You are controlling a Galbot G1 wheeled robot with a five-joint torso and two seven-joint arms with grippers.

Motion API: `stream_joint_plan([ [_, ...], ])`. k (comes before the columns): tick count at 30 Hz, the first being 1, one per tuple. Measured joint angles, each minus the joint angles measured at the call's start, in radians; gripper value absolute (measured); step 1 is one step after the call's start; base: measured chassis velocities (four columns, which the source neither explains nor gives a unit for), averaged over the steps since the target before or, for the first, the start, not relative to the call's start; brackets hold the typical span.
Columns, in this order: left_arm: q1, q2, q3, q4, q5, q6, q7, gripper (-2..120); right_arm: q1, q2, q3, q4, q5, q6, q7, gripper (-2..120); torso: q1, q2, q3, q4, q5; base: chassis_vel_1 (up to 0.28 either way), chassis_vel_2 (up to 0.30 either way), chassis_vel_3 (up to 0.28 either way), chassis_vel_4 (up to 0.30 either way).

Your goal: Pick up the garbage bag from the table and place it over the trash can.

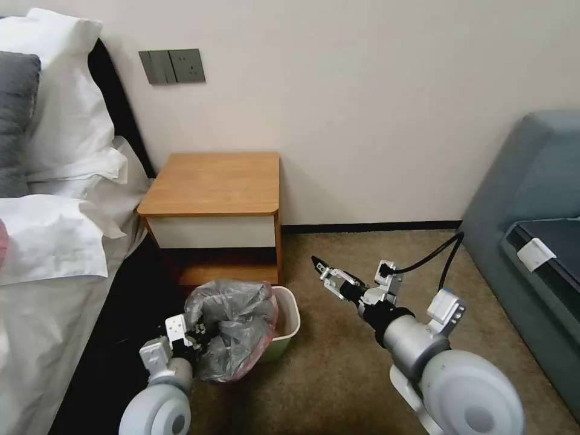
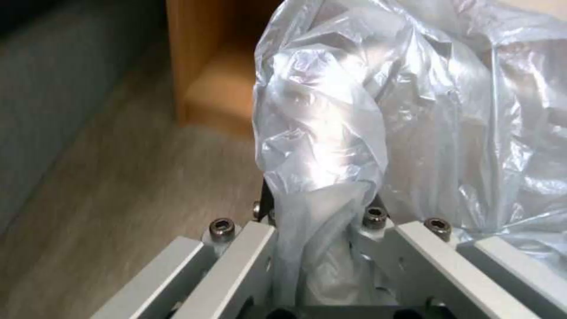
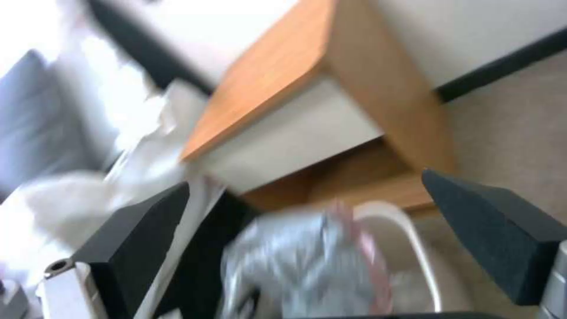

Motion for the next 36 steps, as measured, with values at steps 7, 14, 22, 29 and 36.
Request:
stream_joint_plan([
  [7,0.027,-0.019,-0.004,-0.053,0.059,-0.120,0.064,5,0.057,-0.055,-0.094,-0.003,-0.046,-0.075,-0.050,100,0.000,0.000,0.000,0.0001,0.0000,0.000,0.000,0.000,0.000],
  [14,0.033,-0.021,-0.004,-0.056,0.115,-0.218,0.123,5,0.092,-0.038,-0.185,-0.054,-0.240,-0.086,-0.112,100,0.000,0.000,0.000,-0.0001,0.0001,0.000,0.000,0.000,0.000],
  [22,0.041,-0.037,-0.006,-0.048,0.160,-0.261,0.136,5,0.111,-0.008,-0.252,-0.067,-0.354,-0.069,-0.158,100,0.000,0.000,0.000,0.0000,0.0000,0.000,0.000,0.000,0.000],
  [29,0.046,-0.041,-0.012,-0.054,0.182,-0.281,0.145,5,0.165,0.019,-0.289,-0.112,-0.360,-0.060,-0.144,100,0.000,0.000,0.000,0.0000,0.0001,0.000,0.000,0.000,0.000],
  [36,0.047,-0.041,-0.012,-0.053,0.199,-0.305,0.162,5,0.220,0.045,-0.305,-0.170,-0.308,-0.055,-0.103,100,0.000,0.000,0.000,0.0000,0.0000,0.000,0.000,0.000,0.000],
])
